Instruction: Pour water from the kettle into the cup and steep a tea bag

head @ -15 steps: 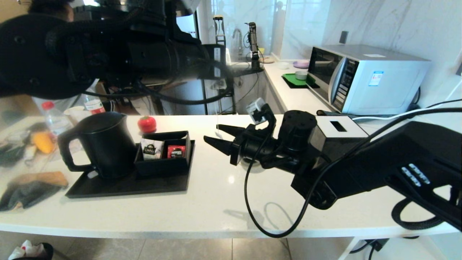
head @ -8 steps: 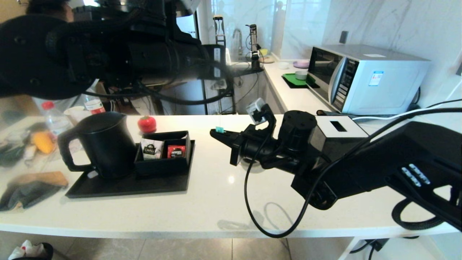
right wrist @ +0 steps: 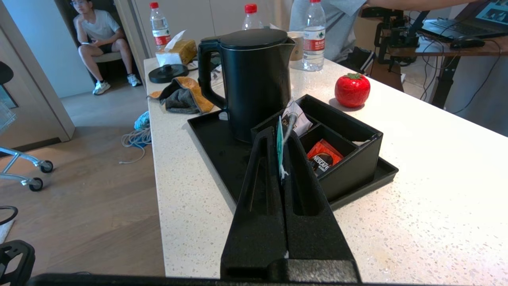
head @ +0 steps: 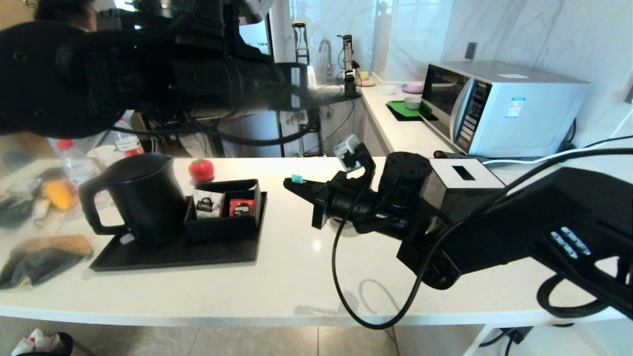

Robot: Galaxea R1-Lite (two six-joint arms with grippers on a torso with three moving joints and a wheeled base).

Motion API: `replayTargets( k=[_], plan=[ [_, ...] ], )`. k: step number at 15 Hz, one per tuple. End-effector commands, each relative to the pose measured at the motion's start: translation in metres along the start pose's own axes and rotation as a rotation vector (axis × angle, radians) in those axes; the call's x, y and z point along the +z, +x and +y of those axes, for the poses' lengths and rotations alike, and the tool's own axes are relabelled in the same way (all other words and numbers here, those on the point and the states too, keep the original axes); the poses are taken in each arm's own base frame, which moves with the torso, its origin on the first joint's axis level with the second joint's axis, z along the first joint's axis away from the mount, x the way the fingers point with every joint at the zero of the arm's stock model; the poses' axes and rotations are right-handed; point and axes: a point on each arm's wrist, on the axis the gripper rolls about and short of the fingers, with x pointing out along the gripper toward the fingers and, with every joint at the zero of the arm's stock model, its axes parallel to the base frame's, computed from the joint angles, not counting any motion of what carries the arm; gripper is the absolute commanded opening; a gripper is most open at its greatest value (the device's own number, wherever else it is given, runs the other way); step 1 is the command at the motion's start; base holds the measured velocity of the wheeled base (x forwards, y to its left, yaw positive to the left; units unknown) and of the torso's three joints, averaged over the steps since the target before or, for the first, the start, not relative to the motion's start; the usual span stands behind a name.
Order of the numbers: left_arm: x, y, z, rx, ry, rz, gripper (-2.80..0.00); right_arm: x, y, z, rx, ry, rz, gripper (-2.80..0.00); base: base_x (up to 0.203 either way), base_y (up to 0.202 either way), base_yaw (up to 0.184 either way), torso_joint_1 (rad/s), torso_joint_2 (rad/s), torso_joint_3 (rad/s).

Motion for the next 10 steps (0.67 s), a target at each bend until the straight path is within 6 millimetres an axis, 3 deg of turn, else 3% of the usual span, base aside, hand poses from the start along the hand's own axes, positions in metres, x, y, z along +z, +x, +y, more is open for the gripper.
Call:
replayTargets(
  k=[1, 10],
  plan=[
    [-0.004, -0.002, 0.0, 0.019, 0.001, 0.011, -2.8, 0.003, -0.001, 0.0, 0.001, -0.005, -0.009, -2.8, 0.0, 0.0, 0.0, 0.0, 0.0, 0.0],
    [-0.029, -0.022, 0.001, 0.015, 0.015, 0.094, -2.8, 0.012, -0.009, -0.017, -0.077, -0.016, -0.024, -2.8, 0.0, 0.0, 0.0, 0.0, 0.0, 0.0]
  ],
)
